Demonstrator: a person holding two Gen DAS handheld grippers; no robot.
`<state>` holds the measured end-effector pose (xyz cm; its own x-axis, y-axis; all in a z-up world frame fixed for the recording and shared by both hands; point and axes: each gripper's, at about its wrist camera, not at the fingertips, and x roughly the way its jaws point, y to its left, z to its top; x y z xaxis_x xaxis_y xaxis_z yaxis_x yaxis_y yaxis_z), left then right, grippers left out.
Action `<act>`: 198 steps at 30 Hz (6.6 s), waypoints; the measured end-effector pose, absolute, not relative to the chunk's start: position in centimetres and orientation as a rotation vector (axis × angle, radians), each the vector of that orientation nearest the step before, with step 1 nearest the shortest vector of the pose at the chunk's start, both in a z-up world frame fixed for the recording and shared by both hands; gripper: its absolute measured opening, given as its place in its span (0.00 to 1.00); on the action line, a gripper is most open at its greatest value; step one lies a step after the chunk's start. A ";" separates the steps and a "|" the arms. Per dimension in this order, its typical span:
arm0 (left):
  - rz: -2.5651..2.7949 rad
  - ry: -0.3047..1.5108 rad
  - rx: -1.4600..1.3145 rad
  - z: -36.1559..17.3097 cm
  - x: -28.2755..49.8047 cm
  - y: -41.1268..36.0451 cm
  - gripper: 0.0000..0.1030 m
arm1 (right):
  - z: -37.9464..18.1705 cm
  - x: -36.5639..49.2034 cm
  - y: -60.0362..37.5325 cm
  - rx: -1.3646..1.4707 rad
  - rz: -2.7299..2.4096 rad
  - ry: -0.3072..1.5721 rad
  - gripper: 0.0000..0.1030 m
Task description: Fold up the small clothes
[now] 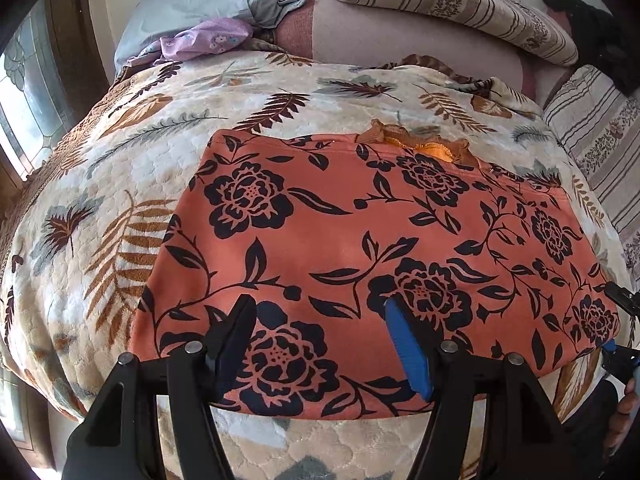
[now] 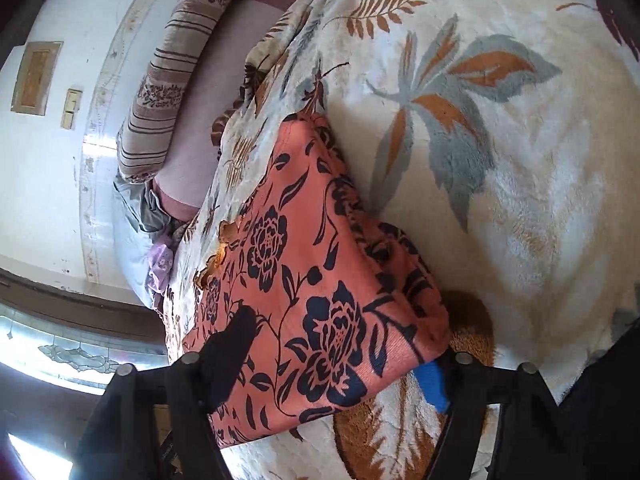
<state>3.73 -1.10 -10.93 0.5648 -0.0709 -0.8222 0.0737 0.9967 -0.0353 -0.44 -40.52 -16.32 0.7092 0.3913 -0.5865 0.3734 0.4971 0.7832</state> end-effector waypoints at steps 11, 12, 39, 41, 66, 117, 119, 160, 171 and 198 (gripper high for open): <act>-0.115 0.973 0.032 -11.0 5.3 -4.0 0.66 | -16.0 0.2 -40.3 1.064 0.006 0.819 0.72; -0.117 0.973 0.036 -11.0 5.4 -4.2 0.66 | -16.0 0.3 -40.3 1.062 0.005 0.818 0.72; -0.116 0.926 0.103 -11.7 6.3 -6.1 0.72 | -16.0 1.1 -40.0 0.996 -0.004 0.827 0.66; -0.116 1.026 0.140 -14.4 7.3 -6.6 0.75 | -16.1 1.5 -39.7 0.957 -0.020 0.845 0.56; 0.038 0.830 -0.519 -11.5 -0.5 21.8 0.75 | -12.7 7.9 -0.3 0.163 0.453 0.991 0.18; -0.126 0.976 -0.342 -13.1 2.9 13.5 0.19 | -15.2 8.5 -14.3 0.806 0.658 1.000 0.92; -0.062 0.896 -0.309 -10.4 1.9 13.2 0.27 | -14.8 8.4 -14.1 0.776 0.664 1.011 0.92; -0.051 0.938 -0.217 -15.0 5.4 11.4 0.64 | -15.3 16.6 -20.4 0.768 0.486 1.035 0.37; -0.061 0.933 -0.209 -15.2 5.4 11.5 0.66 | -16.1 17.9 -22.4 1.002 0.445 1.004 0.82; -0.053 0.959 -0.391 -13.9 2.6 15.0 0.63 | -13.3 10.8 -12.7 0.627 0.607 0.997 0.84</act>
<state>2.59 14.96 -13.89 0.5785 -0.2155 -0.7867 -0.1269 0.9289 -0.3478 10.78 -12.75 -13.34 0.4124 0.7141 -0.5657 -0.1751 0.6715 0.7200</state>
